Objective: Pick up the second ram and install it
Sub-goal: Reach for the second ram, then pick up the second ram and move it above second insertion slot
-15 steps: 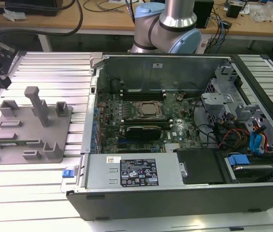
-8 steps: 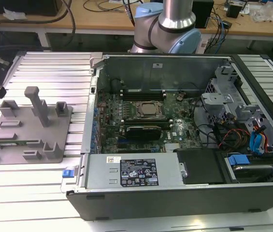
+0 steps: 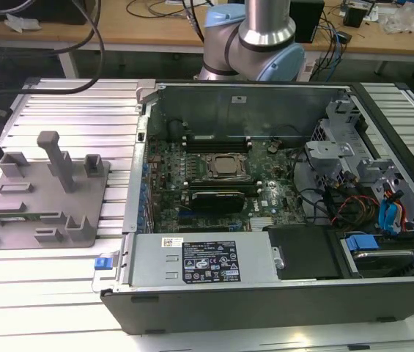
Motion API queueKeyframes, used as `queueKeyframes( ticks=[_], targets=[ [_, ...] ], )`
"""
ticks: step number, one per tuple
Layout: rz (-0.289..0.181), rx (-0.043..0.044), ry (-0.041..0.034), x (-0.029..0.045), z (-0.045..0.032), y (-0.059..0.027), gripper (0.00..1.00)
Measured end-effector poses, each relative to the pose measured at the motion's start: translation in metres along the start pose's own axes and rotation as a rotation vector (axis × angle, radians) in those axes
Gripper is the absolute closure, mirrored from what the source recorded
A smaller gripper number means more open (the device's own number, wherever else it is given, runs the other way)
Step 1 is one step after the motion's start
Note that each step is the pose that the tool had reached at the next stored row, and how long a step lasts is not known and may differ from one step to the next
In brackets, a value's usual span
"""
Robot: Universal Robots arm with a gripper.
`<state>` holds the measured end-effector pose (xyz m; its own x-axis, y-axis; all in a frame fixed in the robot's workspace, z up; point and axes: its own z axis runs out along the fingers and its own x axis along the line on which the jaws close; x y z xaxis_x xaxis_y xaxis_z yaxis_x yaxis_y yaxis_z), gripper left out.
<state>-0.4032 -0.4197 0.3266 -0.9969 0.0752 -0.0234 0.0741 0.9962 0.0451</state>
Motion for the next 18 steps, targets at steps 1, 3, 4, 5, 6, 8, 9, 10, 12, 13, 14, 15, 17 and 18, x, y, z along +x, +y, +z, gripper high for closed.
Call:
queueKeyframes(
  ticks=[1, 3, 4, 5, 6, 8, 9, 10, 12, 13, 14, 15, 17, 18],
  targets=[
    [0.0, 0.0, 0.0001, 0.0012, 0.0027, -0.0014, 0.92],
    [0.0, 0.0, 0.0002, 0.002, 0.0043, -0.0022, 0.92],
    [0.0, 0.0002, 0.0003, 0.002, 0.0043, -0.0022, 0.92],
    [0.0, 0.0, 0.0002, 0.002, 0.0044, -0.0021, 0.92],
    [0.0, 0.0, 0.0002, 0.002, 0.0045, -0.0022, 0.92],
    [0.0, 0.0, 0.0001, 0.002, 0.0046, -0.0022, 0.92],
    [0.0, 0.0, 0.0001, 0.002, 0.0047, -0.0022, 0.92],
    [0.0, 0.0, 0.0002, 0.002, 0.0047, -0.0022, 0.92],
    [0.0, 0.0, 0.0002, 0.002, 0.0047, -0.0022, 0.92],
    [0.0, 0.0, 0.0002, 0.002, 0.0047, -0.0022, 0.92],
    [0.0, 0.0, 0.0001, 0.002, 0.0048, -0.0022, 0.92],
    [0.0, 0.0, 0.0002, 0.002, 0.0048, -0.0022, 0.92],
    [-0.001, -0.0001, 0.0001, 0.0019, 0.0049, -0.0022, 0.92],
    [-0.014, -0.0003, 0.0008, 0.002, 0.0049, -0.0021, 0.92]
  ],
)
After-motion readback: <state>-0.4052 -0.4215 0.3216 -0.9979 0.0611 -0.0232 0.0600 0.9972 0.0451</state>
